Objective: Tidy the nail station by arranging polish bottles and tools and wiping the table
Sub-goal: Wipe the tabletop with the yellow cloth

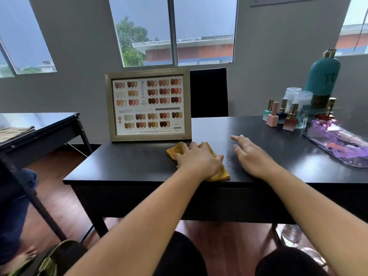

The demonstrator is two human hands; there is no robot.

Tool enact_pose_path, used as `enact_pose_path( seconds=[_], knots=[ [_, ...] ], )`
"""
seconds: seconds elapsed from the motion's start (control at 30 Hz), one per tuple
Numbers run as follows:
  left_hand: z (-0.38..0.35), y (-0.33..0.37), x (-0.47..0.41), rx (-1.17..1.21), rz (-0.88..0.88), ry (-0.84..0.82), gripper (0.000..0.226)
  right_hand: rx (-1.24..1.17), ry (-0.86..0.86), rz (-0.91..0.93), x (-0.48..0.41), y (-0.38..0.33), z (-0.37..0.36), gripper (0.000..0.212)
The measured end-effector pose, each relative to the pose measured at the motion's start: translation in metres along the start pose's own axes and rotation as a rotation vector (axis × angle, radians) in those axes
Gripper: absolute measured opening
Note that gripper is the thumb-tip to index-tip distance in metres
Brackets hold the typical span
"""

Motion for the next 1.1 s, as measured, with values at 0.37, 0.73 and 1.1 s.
enact_pose_path(
  seconds=[0.37, 0.73, 1.1],
  knots=[
    [-0.01, -0.069, -0.016, -0.01, 0.014, -0.06, 0.061, 0.127, -0.061, -0.051, -0.004, 0.008, 0.001, 0.045],
    [0.01, -0.144, -0.008, -0.019, 0.303, -0.038, 0.059, 0.213, -0.082, -0.093, -0.005, 0.003, -0.005, 0.047],
    [-0.014, -0.032, -0.008, -0.131, -0.32, -0.125, 0.053, 0.32, -0.144, -0.085, -0.003, 0.001, -0.003, 0.047]
  ],
)
Point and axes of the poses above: each hand's wrist, its own x-axis away from the middle knuckle, its own z-axis out of the back of the hand, y = z × x, the point moved 3 cm from there along -x, towards the middle knuckle, and after that the axes turned 15 degrees about -y, right-handed, at the moved point
